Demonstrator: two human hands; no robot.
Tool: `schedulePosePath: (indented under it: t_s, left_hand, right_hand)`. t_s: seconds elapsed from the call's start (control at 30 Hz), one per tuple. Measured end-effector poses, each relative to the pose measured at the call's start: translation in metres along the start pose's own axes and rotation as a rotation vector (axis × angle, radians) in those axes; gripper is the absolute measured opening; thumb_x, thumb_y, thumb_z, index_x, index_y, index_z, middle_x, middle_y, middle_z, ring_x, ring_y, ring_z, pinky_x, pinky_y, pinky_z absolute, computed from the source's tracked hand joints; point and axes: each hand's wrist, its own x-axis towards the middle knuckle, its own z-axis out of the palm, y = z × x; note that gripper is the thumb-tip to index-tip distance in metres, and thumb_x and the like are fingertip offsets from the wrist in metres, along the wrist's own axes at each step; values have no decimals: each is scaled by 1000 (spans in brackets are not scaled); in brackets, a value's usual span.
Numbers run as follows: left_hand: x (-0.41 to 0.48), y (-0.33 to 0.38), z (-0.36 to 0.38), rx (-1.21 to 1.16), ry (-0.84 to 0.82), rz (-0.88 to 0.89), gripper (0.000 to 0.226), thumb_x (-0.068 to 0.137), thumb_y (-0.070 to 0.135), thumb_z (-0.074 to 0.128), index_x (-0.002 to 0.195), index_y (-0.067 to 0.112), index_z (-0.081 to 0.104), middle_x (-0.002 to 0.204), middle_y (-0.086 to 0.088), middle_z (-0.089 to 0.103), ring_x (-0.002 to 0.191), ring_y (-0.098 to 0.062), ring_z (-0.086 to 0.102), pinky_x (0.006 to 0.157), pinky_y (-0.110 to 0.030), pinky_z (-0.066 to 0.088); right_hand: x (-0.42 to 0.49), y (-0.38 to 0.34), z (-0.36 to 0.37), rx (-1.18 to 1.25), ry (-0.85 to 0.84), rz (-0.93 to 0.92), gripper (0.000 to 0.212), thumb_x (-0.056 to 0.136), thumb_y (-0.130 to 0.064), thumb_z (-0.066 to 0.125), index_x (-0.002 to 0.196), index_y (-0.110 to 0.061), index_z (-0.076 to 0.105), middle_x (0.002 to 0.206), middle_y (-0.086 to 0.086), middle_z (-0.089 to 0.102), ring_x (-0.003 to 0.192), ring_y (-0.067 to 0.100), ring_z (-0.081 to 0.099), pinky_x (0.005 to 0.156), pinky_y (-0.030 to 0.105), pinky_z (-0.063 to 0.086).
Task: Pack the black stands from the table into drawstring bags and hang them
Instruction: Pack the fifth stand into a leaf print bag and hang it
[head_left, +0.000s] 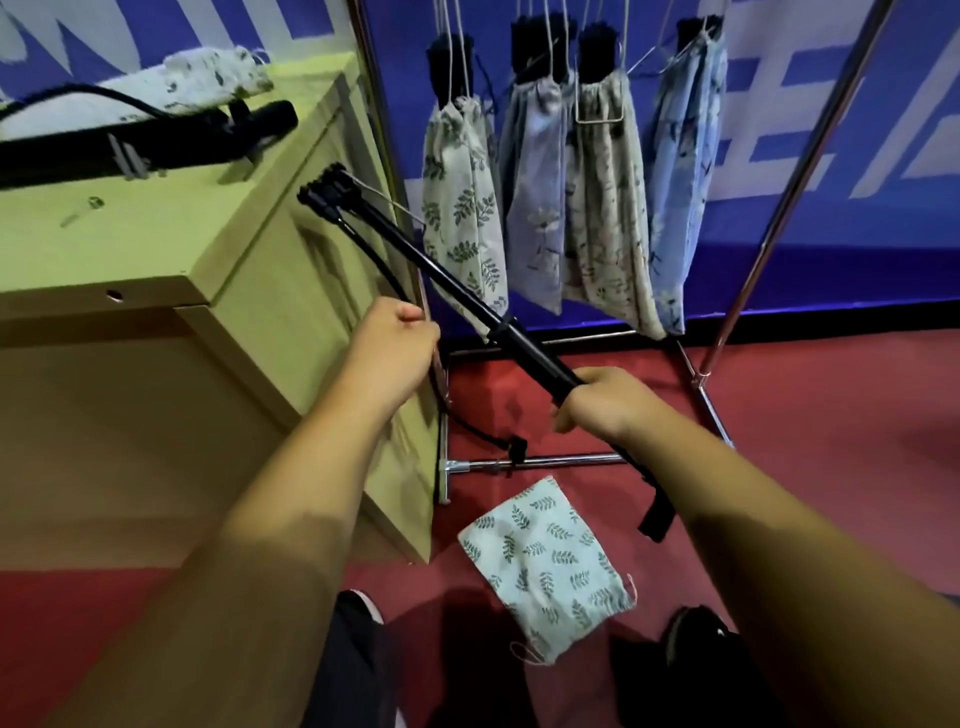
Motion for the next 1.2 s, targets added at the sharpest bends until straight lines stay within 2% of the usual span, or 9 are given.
schedulePosePath:
  t_s: [0.1,0.17,0.23,0.33,0.47,0.57,0.7,1.03,1.2]
  left_hand:
    - [14,6,-6,25,74,-103,17,74,33,55,77,17,60,73,-17,60,68,-26,59,67,-36,44]
    - [21,8,-8,51,131,-101,43,80,33,57,105,-1,66,94,-27,70,86,-39,70,68,-36,45]
    - [24,11,-8,98,189,-108,54,94,27,60,135,-7,48,130,-27,63,117,-40,64,82,-33,44]
    - [29,9,-9,115,228,-21,79,98,25,61,160,4,17,155,-18,49,133,-34,56,97,-28,40]
    - [34,2,-17,118,228,100,100,95,30,61,167,32,-9,156,-9,53,111,-24,67,92,-29,47]
    - [38,0,-20,-64,215,89,100,90,37,64,166,42,-1,130,10,64,104,-22,74,99,-41,58]
    - [48,-2,-21,-194,284,112,89,92,35,65,166,30,16,74,14,70,78,-17,76,74,-38,60]
    - [49,-6,-17,-389,214,185,42,101,33,60,137,37,37,93,-11,75,64,-23,74,56,-34,57]
    - [46,-12,-3,-269,153,171,30,96,45,63,116,36,44,83,3,79,73,-16,75,87,-54,63]
  right_hand:
    - [4,1,3,-41,-5,19,16,74,-4,77,81,-18,80,84,0,82,90,21,74,90,34,55]
    - [7,3,5,-51,15,30,19,73,-5,76,81,-21,81,84,-3,81,93,21,74,94,37,56]
    - [8,4,7,-57,28,48,21,72,-6,73,81,-24,82,82,-5,81,93,20,74,94,37,57]
    - [6,3,9,-72,30,51,24,72,-5,74,83,-25,81,87,-2,81,93,22,72,92,36,57]
    - [3,-1,10,-72,46,50,26,70,-3,74,85,-23,81,89,0,81,92,23,71,90,36,57]
    - [4,0,10,-80,63,52,26,65,-1,72,78,-22,79,82,1,80,90,25,71,89,38,58]
    - [4,2,7,-112,97,44,25,71,-4,63,75,-24,78,71,-4,78,86,22,72,86,36,57]
    - [0,11,6,-143,115,-13,29,76,-1,62,84,-26,74,66,-1,74,67,20,66,58,27,44]
    - [-5,10,13,-115,59,-27,31,74,1,59,89,-19,77,68,3,73,69,24,64,62,28,45]
